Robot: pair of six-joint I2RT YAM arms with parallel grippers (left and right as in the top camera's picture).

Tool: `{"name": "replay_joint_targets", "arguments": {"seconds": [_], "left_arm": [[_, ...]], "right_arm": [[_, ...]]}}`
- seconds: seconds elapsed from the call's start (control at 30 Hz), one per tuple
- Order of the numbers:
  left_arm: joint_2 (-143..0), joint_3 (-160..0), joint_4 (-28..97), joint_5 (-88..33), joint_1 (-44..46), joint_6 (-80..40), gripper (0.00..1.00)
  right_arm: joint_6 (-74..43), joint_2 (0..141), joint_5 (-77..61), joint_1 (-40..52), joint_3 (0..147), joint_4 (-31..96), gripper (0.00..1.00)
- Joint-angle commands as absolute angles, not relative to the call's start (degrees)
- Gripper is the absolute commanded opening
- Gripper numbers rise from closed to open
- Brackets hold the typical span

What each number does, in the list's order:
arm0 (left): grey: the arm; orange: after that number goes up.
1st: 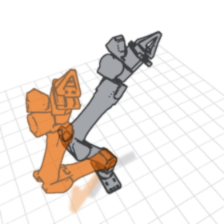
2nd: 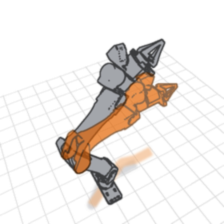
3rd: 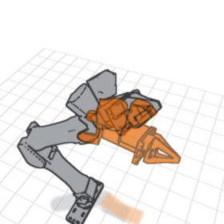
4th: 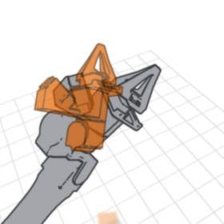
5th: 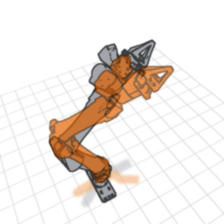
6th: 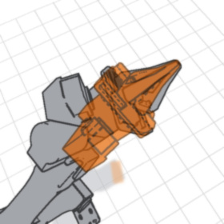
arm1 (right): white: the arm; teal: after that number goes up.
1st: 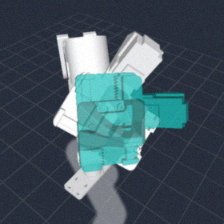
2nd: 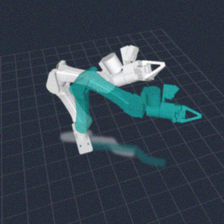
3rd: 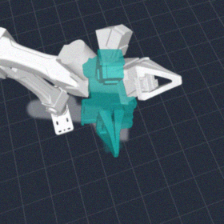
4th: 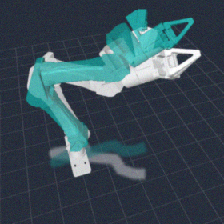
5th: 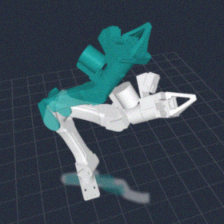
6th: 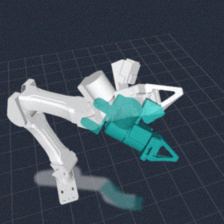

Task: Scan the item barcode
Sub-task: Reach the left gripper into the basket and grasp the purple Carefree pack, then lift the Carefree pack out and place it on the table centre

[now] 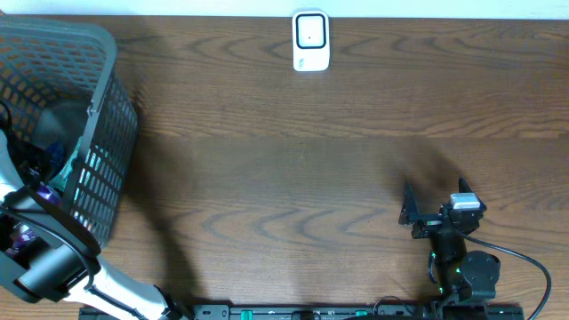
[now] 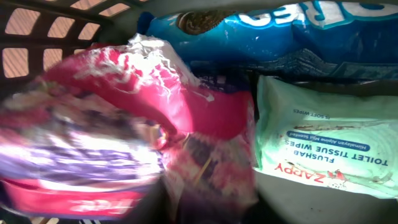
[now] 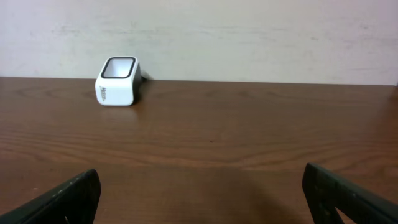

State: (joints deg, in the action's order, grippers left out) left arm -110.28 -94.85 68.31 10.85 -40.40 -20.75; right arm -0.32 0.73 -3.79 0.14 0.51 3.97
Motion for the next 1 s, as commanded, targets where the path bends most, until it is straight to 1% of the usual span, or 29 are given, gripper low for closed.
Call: {"name": "replay_joint_targets", "arguments": {"seconds": [0.0, 0.17, 0.3, 0.43, 0.5, 0.6, 0.67, 0.8, 0.83, 0.9, 0.93, 0.97], "left_arm": [[-111.9, -94.1, 68.7, 8.9, -40.4, -20.3, 0.07], [-110.6, -95.5, 69.4, -1.7, -40.4, -20.9, 0.07], [-104.8, -99.0, 69.1, -7.6, -40.4, -20.9, 0.07], [-94.8, -102.2, 65.4, -9.2, -40.4, -20.9, 0.07], [-88.1, -102.1, 61.6, -11.2, -40.4, -21.8, 0.07], [-80.9, -102.1, 57.7, -13.8, -40.1, -27.2, 0.07], [-76.4, -102.1, 54.3, -18.0, -39.0, -30.8, 0.07], [-71.7, -102.1, 47.9, -27.4, -33.4, -31.0, 0.07], [-70.5, -102.1, 45.7, -29.6, -28.2, -31.0, 0.07], [-70.0, -102.1, 44.5, -29.5, -21.0, -30.6, 0.07], [-70.1, -102.1, 43.8, -28.9, -13.8, -28.8, 0.07], [-70.5, -102.1, 43.6, -27.9, -9.2, -27.0, 0.07]], "right_arm": [[0.5, 0.5, -3.5, 0.5, 0.3, 4.1, 0.99], [0.5, 0.5, -3.5, 0.5, 0.3, 4.1, 0.99], [0.5, 0.5, -3.5, 0.5, 0.3, 4.1, 0.99], [0.5, 0.5, -3.5, 0.5, 0.3, 4.1, 0.99], [0.5, 0.5, -3.5, 0.5, 0.3, 4.1, 0.99], [0.5, 0.5, -3.5, 0.5, 0.3, 4.1, 0.99], [0.5, 0.5, -3.5, 0.5, 0.3, 4.1, 0.99], [0.5, 0.5, -3.5, 0.5, 0.3, 4.1, 0.99], [0.5, 0.5, -3.5, 0.5, 0.3, 4.1, 0.99], [0.5, 0.5, -3.5, 0.5, 0.3, 4.1, 0.99], [0.5, 0.5, -3.5, 0.5, 0.3, 4.1, 0.99], [0.5, 0.5, -3.5, 0.5, 0.3, 4.1, 0.99]]}}
